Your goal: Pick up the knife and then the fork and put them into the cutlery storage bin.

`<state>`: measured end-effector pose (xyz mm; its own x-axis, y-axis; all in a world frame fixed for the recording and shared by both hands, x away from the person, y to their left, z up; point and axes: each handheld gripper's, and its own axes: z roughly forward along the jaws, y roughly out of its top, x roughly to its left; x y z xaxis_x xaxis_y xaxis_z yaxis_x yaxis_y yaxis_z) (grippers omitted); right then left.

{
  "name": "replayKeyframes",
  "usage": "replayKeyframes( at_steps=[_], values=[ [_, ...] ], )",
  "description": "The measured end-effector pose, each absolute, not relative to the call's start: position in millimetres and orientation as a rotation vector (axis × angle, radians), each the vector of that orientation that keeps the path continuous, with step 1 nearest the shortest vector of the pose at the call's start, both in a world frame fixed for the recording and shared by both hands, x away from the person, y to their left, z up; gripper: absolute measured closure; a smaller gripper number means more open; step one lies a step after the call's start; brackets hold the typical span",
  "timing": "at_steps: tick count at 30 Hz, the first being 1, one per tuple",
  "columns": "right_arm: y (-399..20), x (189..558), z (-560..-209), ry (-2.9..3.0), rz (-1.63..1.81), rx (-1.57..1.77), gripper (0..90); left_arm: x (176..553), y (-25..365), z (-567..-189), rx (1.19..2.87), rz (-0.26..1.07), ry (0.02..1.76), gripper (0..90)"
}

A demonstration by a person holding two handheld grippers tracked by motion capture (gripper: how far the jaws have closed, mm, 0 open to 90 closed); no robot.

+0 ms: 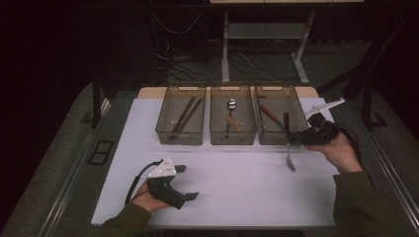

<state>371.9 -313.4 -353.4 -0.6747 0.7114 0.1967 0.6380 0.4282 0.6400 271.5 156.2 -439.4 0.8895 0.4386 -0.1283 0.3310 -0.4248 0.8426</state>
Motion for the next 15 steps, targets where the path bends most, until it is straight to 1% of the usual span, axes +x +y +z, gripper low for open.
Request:
replayKeyframes(
  at_steps=[15],
  values=[
    [-321.2,371.9,-341.1,2.521,1.115,1.218,77.1,271.5,156.1,-439.4,2.051,0.135,0.553,0.0]
  ],
)
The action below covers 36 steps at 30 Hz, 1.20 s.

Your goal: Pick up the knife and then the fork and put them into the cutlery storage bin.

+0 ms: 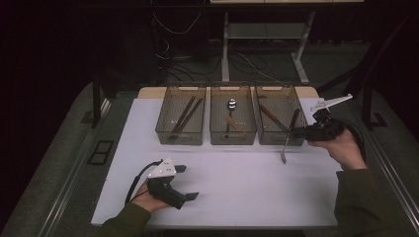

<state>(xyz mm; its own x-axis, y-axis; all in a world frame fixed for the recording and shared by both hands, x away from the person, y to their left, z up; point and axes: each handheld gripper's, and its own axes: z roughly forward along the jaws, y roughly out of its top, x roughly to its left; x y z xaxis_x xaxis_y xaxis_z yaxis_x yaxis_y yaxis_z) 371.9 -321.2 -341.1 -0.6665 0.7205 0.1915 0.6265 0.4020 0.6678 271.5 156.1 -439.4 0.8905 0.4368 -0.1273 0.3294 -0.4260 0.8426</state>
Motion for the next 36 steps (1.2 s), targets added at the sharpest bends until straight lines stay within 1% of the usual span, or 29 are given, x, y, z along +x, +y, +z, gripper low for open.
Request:
replayKeyframes(
  at_steps=[15,21,29,36],
  values=[
    [-325.8,370.1,-323.9,2.481,1.121,1.201,77.1,271.4,156.1,-439.4,2.051,0.135,0.554,0.0],
    [-328.3,370.8,-304.7,2.462,1.118,1.178,77.1,271.7,156.2,-439.4,2.052,0.138,0.550,0.0],
    [-333.9,375.1,-267.9,2.404,1.103,1.138,77.1,271.6,156.1,-439.3,2.051,0.137,0.550,0.0],
    [-343.3,393.2,-247.1,2.346,1.066,1.175,77.1,271.4,156.0,-439.2,2.047,0.135,0.554,0.0]
  ],
)
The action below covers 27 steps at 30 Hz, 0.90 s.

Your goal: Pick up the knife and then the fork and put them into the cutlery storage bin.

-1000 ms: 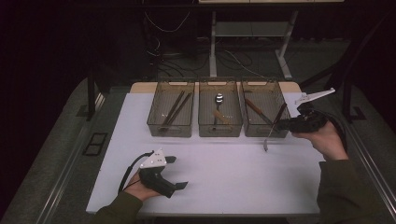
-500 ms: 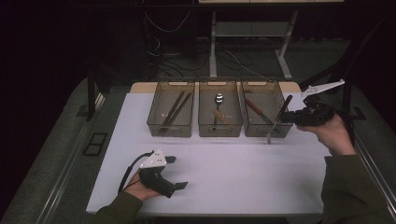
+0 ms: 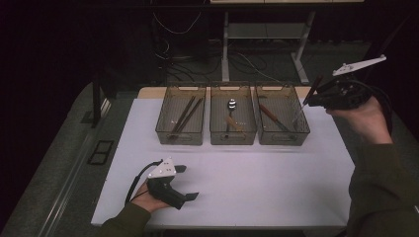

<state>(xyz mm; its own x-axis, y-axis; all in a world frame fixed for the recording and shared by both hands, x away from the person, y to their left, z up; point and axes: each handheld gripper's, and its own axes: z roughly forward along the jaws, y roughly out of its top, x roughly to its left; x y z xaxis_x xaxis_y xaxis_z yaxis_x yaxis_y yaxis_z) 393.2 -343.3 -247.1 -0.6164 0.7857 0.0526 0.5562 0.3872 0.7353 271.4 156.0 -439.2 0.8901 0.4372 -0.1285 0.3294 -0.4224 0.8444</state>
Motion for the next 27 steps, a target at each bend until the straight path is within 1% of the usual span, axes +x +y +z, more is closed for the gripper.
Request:
replayKeyframes(
  at_steps=[5,13,21,27],
  values=[
    [-346.9,413.4,-253.3,2.355,0.965,1.222,77.1,271.0,156.0,-439.3,2.048,0.131,0.554,0.0],
    [-346.2,440.8,-289.3,2.424,0.822,1.307,77.1,271.0,155.6,-439.7,2.044,0.127,0.556,0.0],
    [-339.1,455.3,-314.1,2.494,0.723,1.366,77.0,271.0,155.3,-439.9,2.045,0.122,0.554,0.0],
    [-331.8,464.7,-319.9,2.493,0.741,1.380,77.0,270.9,155.3,-439.9,2.043,0.121,0.555,0.0]
  ],
)
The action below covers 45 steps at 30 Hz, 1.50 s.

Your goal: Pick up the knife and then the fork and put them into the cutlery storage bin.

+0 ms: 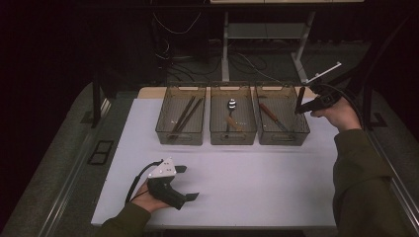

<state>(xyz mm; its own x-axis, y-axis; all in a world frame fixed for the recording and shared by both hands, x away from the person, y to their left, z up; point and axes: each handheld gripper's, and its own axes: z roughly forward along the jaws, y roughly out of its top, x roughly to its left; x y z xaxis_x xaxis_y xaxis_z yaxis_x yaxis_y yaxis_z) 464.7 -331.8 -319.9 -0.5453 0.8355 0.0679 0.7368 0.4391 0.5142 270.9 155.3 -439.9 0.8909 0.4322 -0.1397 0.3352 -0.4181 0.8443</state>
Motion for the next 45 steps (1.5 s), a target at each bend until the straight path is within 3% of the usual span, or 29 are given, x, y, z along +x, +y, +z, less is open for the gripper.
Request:
replayKeyframes(
  at_steps=[15,28,45],
  values=[
    [-311.4,491.9,-342.5,2.491,0.724,1.411,75.5,270.7,155.2,-440.0,2.034,0.120,0.554,0.0],
    [-314.6,484.1,-353.6,2.383,0.920,1.395,42.6,271.9,156.5,-439.4,2.039,0.132,0.549,0.0],
    [-316.9,447.6,-362.3,2.227,1.042,1.377,19.9,276.7,162.3,-439.3,2.042,0.155,0.577,0.0]
  ],
)
